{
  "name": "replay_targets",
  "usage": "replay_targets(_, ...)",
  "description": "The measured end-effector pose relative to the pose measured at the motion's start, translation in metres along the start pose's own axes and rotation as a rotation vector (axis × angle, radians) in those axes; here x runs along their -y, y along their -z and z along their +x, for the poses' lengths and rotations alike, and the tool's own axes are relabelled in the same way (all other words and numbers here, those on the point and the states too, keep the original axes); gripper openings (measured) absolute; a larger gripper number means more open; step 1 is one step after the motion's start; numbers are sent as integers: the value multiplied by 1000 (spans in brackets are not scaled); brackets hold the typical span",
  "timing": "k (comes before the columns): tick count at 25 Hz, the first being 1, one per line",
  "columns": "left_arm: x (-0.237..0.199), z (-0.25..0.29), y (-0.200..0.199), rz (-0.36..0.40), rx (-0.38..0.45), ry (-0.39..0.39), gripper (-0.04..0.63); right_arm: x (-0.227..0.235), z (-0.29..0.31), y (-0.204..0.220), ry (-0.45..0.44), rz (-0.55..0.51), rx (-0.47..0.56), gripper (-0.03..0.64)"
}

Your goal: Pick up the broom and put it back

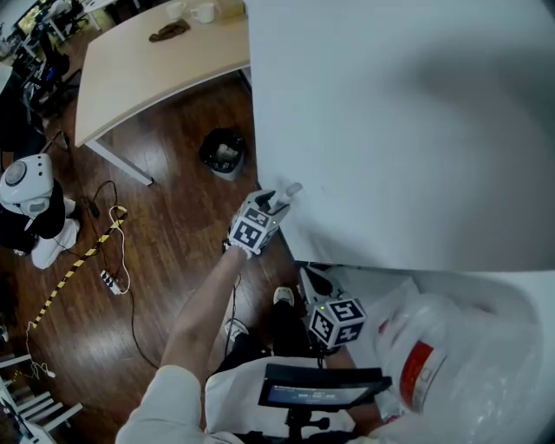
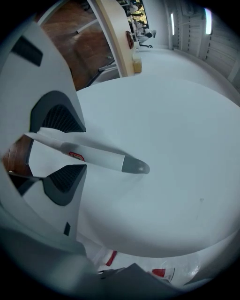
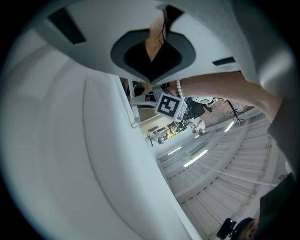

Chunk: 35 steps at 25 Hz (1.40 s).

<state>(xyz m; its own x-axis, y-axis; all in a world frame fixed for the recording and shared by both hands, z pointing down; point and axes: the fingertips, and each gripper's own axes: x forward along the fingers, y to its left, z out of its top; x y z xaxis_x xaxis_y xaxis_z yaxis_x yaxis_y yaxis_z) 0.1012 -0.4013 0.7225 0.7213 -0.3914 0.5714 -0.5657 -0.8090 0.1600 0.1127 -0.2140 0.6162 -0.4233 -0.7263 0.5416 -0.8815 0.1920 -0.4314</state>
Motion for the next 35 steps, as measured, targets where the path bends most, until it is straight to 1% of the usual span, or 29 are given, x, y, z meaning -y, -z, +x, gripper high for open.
replay_targets(1,1,1,-1,9,0,6,218,0,0,0,0,1,-2,15)
replay_targets(5,6,5,-1,30,-7,18,164,2,-1,0,3,1,-7,15)
replay_targets(6,7,6,-1,34,-9,18,127,3,-2,-1,4,-1,-7,15)
replay_targets(12,2,3,0,90,-15,-4,112,8,1,-4,10,-4,6,15)
replay_targets(16,-9,-19,8,76,-3,-44,109,5,1,-7,5,-16,11,15)
replay_targets(20,-20,-49,16,83,-6,-93,103,-10,-1,-11,-9,-37,16,15)
replay_targets(22,-29,-67,21,63,-1,-127,101,-18,-1,-13,-17,-49,21,15)
replay_targets(24,-36,-87,23,36,17,-153,101,-25,-2,-14,-23,-61,24,15)
replay_targets(26,-37,-109,17,14,52,-170,101,-31,-3,-15,-25,-72,27,15)
replay_targets(31,-24,-173,-17,-11,163,-202,100,-45,-6,-23,-21,-94,56,15)
replay_targets(35,-3,-222,-44,-12,223,-216,100,-57,-8,-34,-22,-111,96,15)
